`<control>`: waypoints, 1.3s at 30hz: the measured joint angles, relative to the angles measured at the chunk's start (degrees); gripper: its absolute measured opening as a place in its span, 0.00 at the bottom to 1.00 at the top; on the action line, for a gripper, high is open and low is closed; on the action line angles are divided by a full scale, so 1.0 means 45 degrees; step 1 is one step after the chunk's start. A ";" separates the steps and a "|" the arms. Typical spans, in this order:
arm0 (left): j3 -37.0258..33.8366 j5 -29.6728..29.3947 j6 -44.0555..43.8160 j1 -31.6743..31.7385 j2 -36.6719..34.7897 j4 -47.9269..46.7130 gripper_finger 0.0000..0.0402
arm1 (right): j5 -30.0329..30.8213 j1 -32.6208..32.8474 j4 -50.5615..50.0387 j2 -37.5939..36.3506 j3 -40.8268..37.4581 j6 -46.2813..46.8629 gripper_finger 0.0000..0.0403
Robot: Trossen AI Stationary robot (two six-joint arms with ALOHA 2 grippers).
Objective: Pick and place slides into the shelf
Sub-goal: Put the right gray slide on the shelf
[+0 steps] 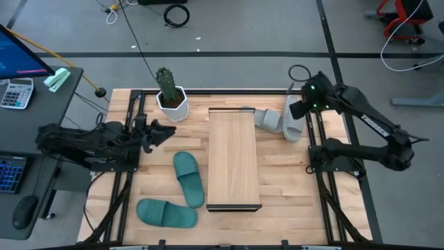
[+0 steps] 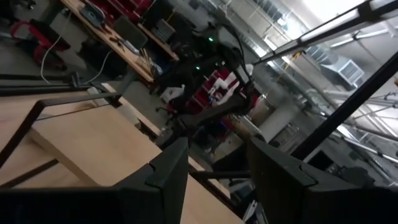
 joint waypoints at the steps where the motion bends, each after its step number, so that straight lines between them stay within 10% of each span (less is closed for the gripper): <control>1: 0.0067 0.0009 0.0001 0.0000 0.0148 -0.0011 0.43 | -0.0002 -0.0144 -0.0062 0.0191 0.0000 -0.0278 0.54; 23: 0.0257 0.0079 -0.0471 -0.0896 0.1674 0.0049 0.43 | 0.0224 0.0350 -0.0820 0.2726 -0.0321 -0.3521 0.54; 39: 0.0257 0.0048 -0.0445 -0.0976 0.2015 0.0065 0.43 | 0.2340 0.4043 -0.1102 0.1812 -0.2366 -0.2860 0.53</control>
